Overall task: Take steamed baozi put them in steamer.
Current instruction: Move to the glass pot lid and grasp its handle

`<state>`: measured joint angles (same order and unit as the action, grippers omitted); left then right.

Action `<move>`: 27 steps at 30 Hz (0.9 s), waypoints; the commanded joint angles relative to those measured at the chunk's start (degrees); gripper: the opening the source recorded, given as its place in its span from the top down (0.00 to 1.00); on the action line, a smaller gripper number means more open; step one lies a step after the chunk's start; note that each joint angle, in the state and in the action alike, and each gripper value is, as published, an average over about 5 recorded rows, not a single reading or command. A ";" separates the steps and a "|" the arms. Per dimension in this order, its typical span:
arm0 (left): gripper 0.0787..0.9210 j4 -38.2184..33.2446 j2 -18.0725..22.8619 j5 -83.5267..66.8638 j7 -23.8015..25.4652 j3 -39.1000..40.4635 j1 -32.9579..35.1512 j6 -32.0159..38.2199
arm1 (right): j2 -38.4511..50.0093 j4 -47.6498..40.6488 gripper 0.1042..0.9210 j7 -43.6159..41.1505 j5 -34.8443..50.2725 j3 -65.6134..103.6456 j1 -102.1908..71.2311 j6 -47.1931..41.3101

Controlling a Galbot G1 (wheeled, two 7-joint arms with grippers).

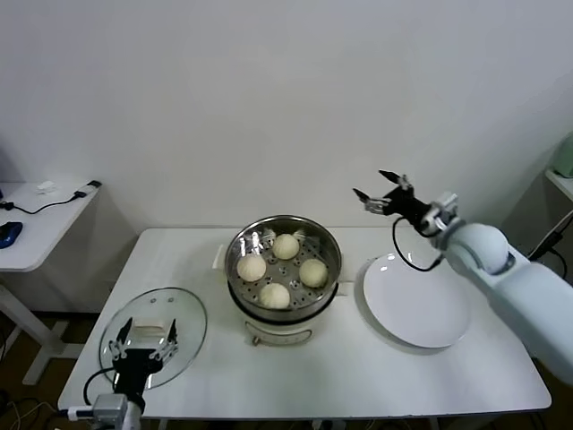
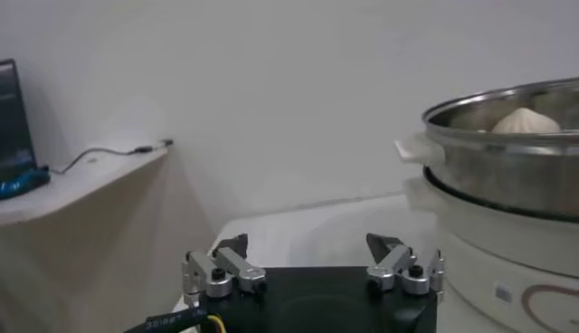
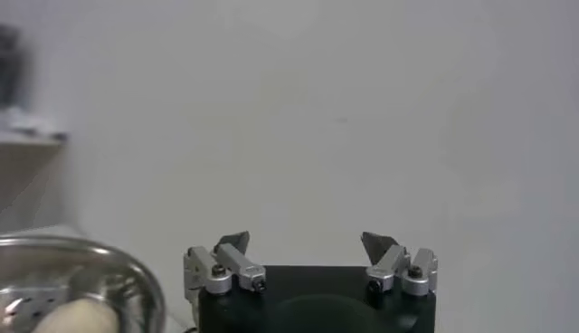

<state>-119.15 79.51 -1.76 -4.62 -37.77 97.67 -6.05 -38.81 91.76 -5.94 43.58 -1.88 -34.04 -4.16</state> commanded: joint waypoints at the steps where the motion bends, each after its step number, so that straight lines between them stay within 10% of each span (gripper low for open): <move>1: 0.12 2.96 -1.82 10.18 -1.38 -0.83 -1.53 7.97 | -12.05 5.19 0.12 3.77 -5.90 42.44 -49.72 11.46; 14: 0.12 20.45 -9.04 58.57 -25.76 -1.49 -3.76 17.53 | -25.02 7.13 0.12 4.41 -9.30 41.77 -57.47 15.96; 27: 0.12 32.41 -11.50 74.03 -29.67 -0.42 -6.05 11.26 | -26.95 7.88 0.12 6.04 -10.91 40.56 -56.77 14.67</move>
<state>-97.63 70.44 52.10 -27.08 -38.81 93.86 6.12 -62.10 98.74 -0.75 34.20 36.03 -87.25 9.26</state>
